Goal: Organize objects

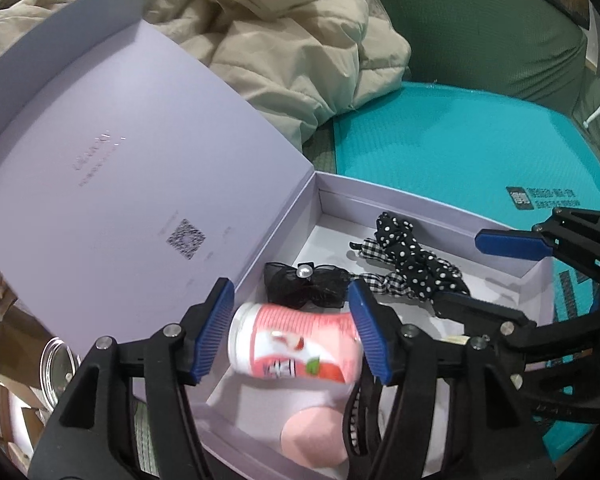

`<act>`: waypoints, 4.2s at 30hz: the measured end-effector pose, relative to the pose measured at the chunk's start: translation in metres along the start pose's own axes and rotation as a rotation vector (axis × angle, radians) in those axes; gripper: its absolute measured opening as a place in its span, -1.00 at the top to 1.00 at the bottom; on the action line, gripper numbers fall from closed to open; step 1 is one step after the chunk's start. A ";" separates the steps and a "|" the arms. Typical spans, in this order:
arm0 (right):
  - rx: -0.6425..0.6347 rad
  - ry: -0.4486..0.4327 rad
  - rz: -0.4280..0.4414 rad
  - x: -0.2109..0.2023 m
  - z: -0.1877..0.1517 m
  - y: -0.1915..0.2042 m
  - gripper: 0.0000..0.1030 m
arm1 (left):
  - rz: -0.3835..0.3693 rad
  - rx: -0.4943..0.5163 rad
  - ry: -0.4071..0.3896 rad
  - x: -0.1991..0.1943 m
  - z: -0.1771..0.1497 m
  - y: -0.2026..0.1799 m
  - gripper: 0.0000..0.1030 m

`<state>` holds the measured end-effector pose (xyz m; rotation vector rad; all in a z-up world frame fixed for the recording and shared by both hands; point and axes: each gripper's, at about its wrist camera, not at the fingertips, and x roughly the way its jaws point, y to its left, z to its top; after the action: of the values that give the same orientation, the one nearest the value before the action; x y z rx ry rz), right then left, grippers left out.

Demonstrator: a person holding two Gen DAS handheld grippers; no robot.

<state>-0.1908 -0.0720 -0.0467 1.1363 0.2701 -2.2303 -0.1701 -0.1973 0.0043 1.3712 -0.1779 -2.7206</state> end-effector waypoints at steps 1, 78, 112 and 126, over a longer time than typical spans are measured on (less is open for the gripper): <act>0.004 -0.006 0.000 -0.003 0.000 0.000 -0.06 | 0.003 -0.007 -0.009 -0.005 -0.001 0.001 -0.20; 0.029 -0.280 -0.009 -0.141 -0.116 0.010 -0.72 | 0.055 -0.103 -0.144 -0.129 -0.117 -0.053 -0.61; 0.017 -0.315 -0.032 -0.161 -0.130 0.014 -0.73 | 0.056 -0.074 -0.124 -0.129 -0.128 -0.060 -0.63; 0.016 -0.308 -0.036 -0.161 -0.131 0.013 -0.74 | 0.052 -0.073 -0.121 -0.130 -0.128 -0.060 -0.63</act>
<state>-0.0246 0.0439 0.0010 0.7849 0.1452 -2.4024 0.0081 -0.1289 0.0238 1.1683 -0.1189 -2.7388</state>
